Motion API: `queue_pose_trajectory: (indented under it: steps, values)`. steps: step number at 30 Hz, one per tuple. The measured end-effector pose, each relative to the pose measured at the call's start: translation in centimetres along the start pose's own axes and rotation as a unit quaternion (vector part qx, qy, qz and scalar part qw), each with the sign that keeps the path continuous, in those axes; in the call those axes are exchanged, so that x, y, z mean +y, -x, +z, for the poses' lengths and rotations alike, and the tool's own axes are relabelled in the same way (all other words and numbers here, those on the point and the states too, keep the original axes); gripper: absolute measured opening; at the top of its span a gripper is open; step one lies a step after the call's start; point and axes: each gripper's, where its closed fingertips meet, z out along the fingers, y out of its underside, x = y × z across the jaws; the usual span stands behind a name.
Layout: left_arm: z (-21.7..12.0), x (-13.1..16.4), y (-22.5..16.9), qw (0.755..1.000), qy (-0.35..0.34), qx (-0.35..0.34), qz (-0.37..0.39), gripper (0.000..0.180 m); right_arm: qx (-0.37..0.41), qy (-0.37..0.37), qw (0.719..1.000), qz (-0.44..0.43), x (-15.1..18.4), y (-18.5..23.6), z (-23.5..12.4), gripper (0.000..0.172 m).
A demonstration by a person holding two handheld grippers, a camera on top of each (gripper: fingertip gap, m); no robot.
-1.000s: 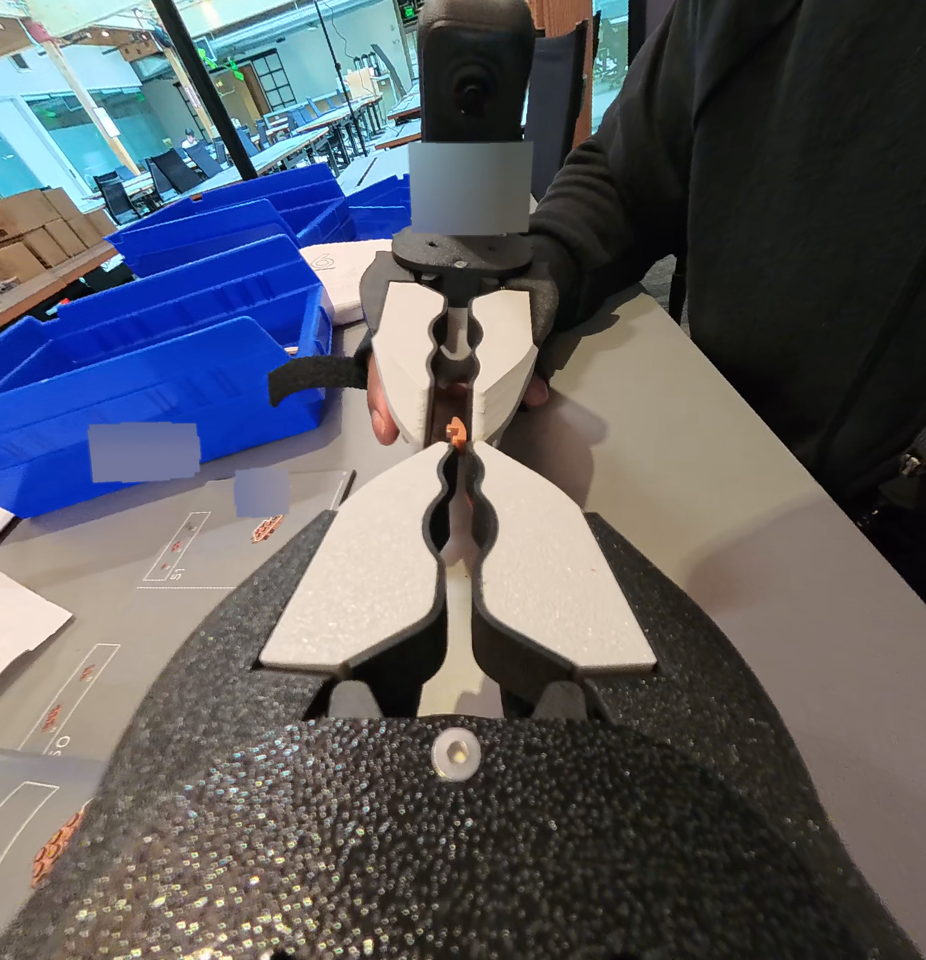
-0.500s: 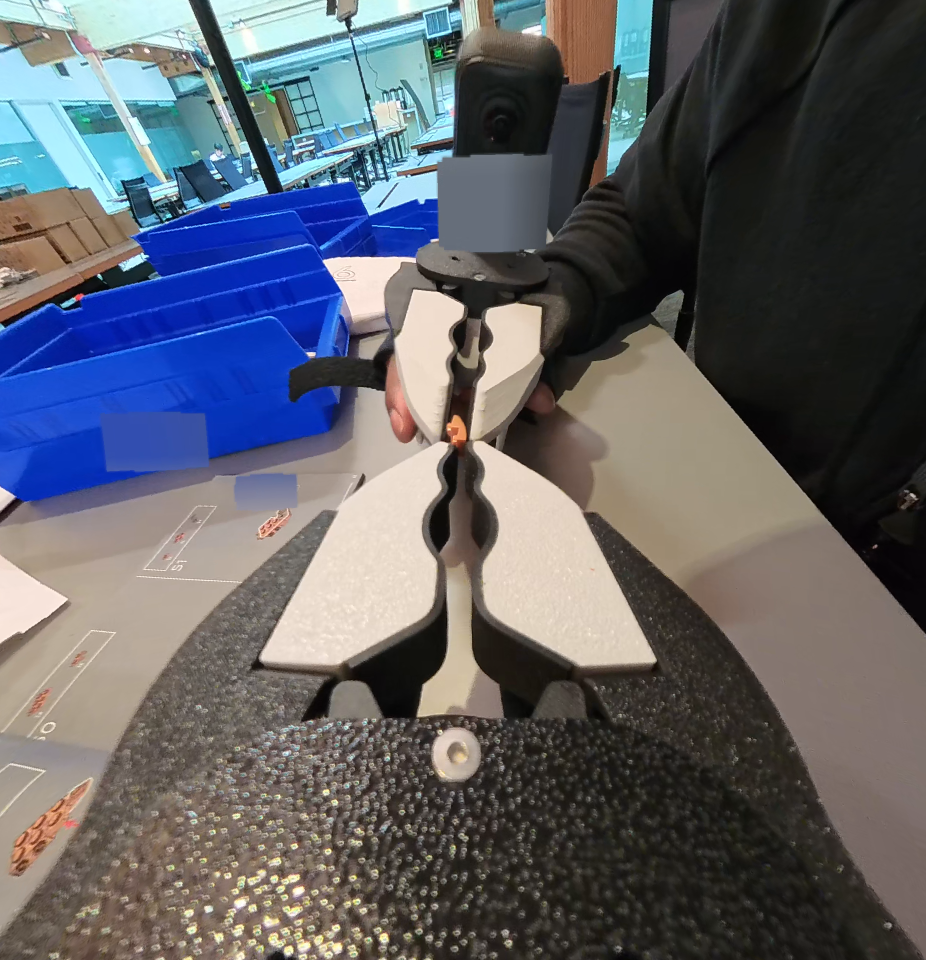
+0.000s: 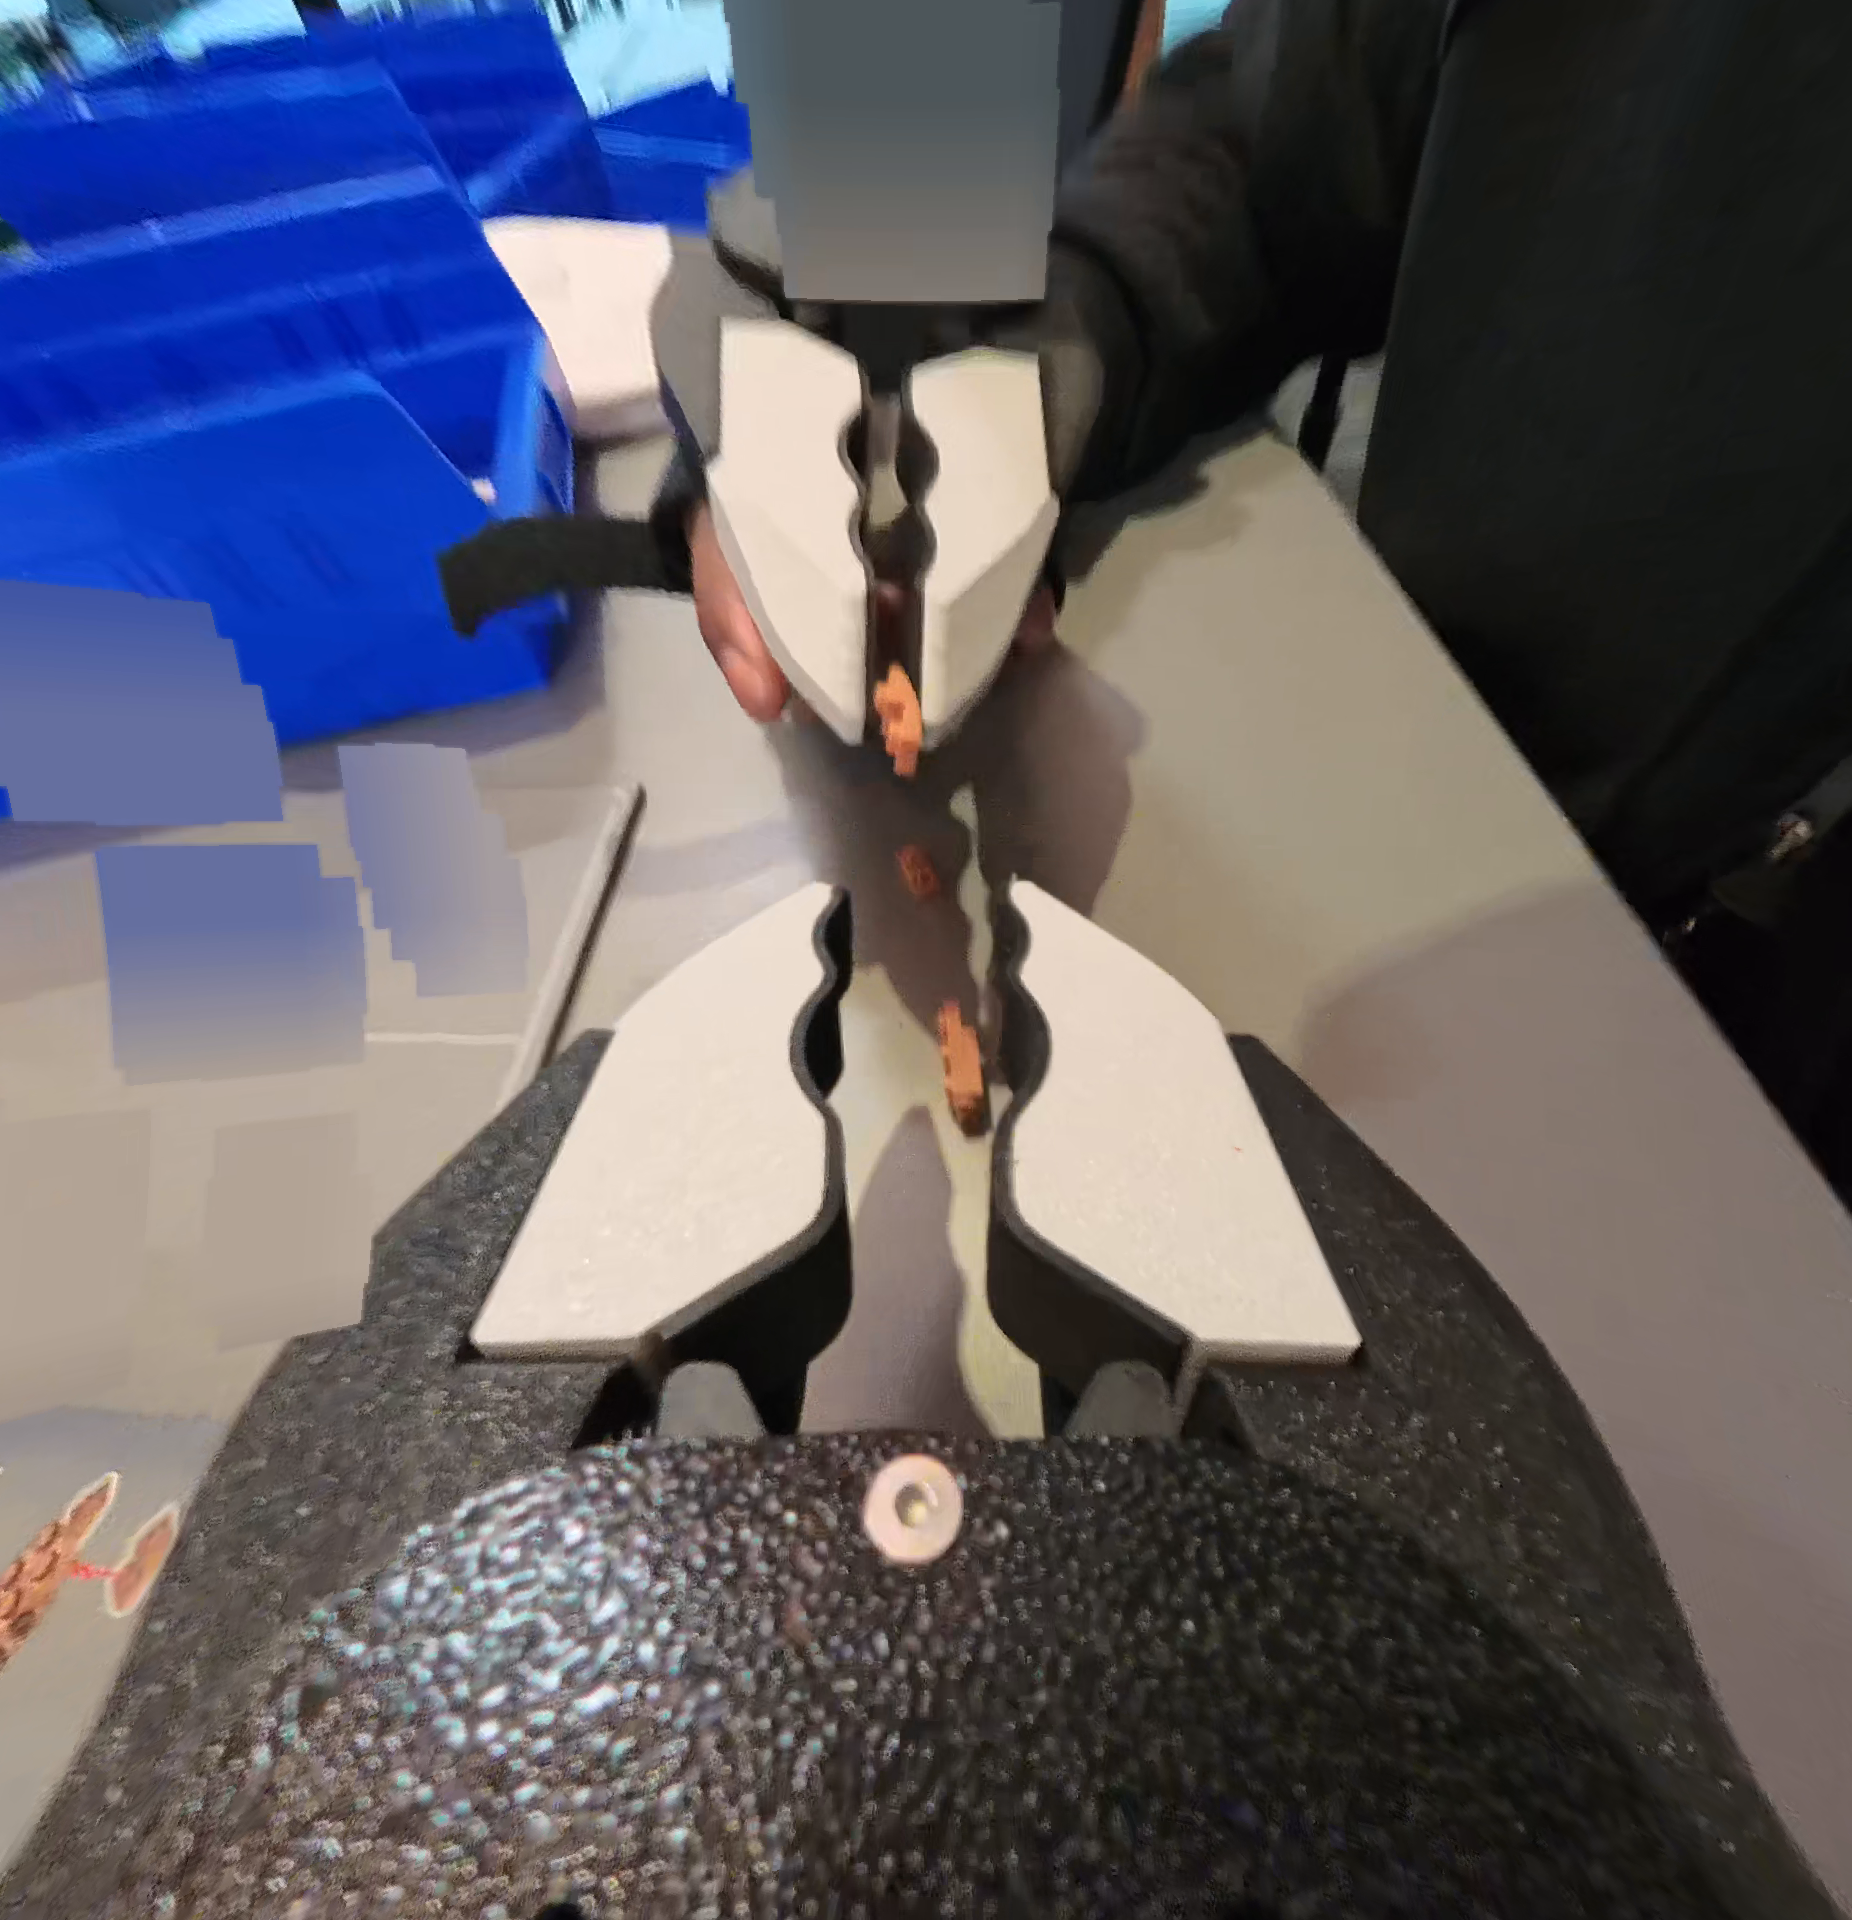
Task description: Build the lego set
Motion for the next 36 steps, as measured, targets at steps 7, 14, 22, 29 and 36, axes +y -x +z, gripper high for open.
queue_pose_trajectory:
  steps: [7,14,22,29,36]
  values:
    - [1.4,4.0,-0.6,0.990,0.134,-0.001,0.047,0.028,0.005,0.048,0.999,0.021,1.6,-0.7,-0.4,0.005]
    - [1.9,5.1,-0.7,0.986,0.165,0.006,0.023,0.010,-0.018,0.114,0.991,0.065,2.9,0.0,0.1,0.005]
    - [0.2,0.9,1.2,0.985,0.009,0.024,-0.172,0.008,-0.062,0.124,0.958,0.249,2.9,0.4,0.2,0.006]
    - [0.3,0.3,1.2,0.974,-0.016,0.036,-0.223,0.008,-0.061,0.131,0.952,0.268,3.3,0.5,0.5,0.006]
    - [0.6,0.7,1.2,0.977,0.001,0.025,-0.212,0.008,-0.042,0.142,0.955,0.259,3.9,0.3,0.8,0.006]
